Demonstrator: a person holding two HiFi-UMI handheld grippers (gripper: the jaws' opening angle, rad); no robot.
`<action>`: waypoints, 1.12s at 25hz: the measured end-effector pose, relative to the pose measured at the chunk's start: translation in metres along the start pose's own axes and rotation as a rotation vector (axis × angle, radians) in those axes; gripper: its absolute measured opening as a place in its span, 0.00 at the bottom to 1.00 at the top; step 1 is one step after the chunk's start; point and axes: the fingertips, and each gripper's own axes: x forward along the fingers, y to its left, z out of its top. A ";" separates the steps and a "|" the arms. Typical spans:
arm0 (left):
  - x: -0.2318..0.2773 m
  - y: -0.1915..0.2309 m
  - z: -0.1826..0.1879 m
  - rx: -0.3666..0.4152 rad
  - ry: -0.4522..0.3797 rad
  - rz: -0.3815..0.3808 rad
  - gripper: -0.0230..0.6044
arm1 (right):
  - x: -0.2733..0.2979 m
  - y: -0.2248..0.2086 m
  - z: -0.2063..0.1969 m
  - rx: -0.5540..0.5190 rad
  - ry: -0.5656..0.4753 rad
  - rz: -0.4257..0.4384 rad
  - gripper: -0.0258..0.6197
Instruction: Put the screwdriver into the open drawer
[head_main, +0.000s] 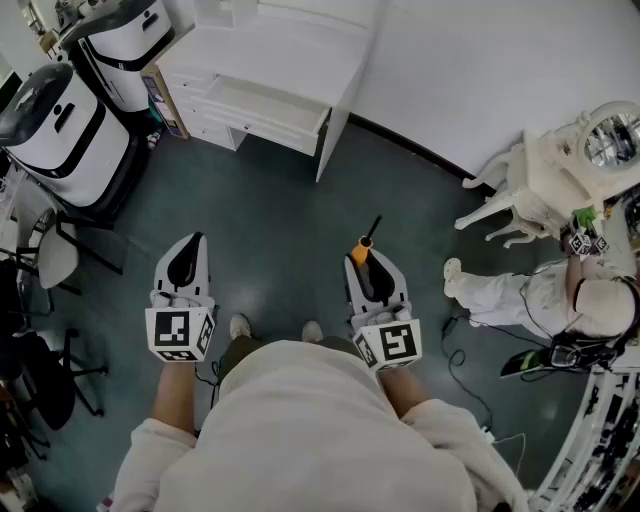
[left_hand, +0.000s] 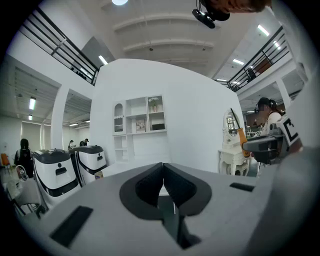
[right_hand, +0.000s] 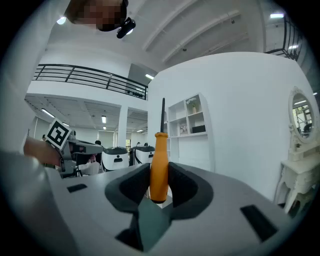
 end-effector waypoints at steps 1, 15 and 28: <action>0.000 -0.001 0.000 -0.001 0.000 0.000 0.05 | 0.000 0.000 0.001 -0.001 -0.001 0.000 0.23; 0.010 -0.012 0.001 -0.001 0.017 0.013 0.05 | 0.005 -0.017 0.000 0.008 -0.002 0.013 0.23; 0.023 -0.030 -0.004 -0.013 0.029 0.092 0.05 | 0.027 -0.048 -0.002 0.001 -0.005 0.090 0.23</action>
